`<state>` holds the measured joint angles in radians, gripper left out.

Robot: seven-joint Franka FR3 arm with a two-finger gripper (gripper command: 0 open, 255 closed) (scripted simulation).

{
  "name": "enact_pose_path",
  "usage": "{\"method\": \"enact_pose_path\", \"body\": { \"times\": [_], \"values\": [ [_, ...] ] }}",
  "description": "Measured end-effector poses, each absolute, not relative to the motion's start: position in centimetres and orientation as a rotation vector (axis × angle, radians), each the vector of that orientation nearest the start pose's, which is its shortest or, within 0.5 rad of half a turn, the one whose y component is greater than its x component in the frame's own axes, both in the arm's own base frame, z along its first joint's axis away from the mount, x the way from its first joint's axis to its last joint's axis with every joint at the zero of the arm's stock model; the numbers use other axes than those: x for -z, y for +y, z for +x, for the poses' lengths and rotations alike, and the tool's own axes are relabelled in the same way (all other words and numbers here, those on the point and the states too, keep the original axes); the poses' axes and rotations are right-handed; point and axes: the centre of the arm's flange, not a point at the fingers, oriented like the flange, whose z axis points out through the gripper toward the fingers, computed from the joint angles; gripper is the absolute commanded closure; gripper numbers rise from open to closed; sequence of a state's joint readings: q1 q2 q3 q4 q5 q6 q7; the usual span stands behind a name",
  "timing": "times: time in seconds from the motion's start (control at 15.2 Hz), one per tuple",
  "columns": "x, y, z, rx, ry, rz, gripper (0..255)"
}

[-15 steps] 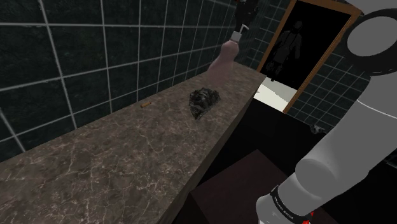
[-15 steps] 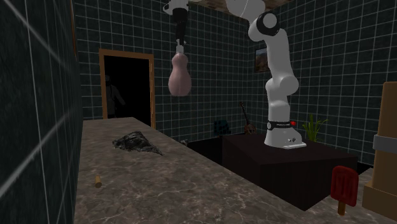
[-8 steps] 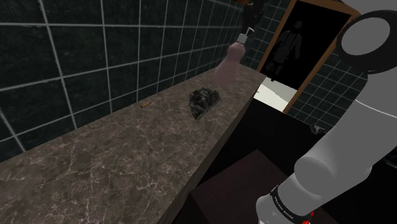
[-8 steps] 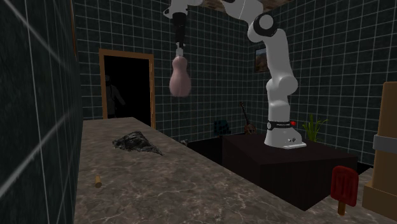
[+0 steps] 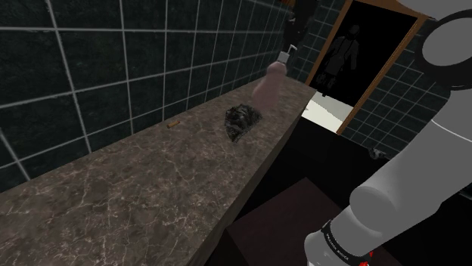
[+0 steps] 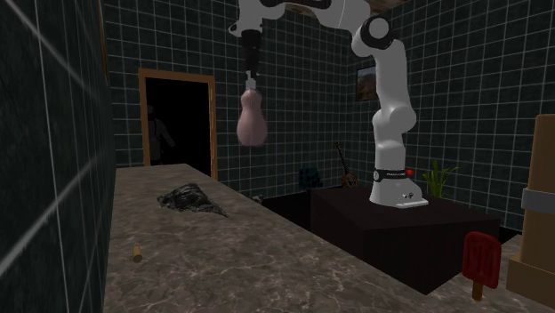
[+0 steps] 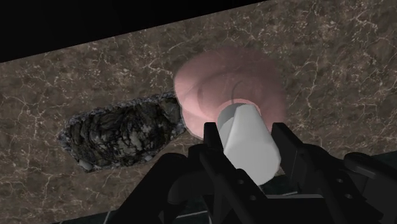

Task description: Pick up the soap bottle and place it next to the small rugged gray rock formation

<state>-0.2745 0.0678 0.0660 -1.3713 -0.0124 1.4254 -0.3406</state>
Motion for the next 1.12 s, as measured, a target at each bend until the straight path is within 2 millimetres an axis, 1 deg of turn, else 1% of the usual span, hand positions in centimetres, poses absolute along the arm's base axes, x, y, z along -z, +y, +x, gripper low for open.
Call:
{"method": "enact_pose_path", "body": {
  "times": [1.12],
  "values": [
    [-57.8, -11.9, 54.7, -0.024, -0.205, -3.139, 255]
  ]
}}
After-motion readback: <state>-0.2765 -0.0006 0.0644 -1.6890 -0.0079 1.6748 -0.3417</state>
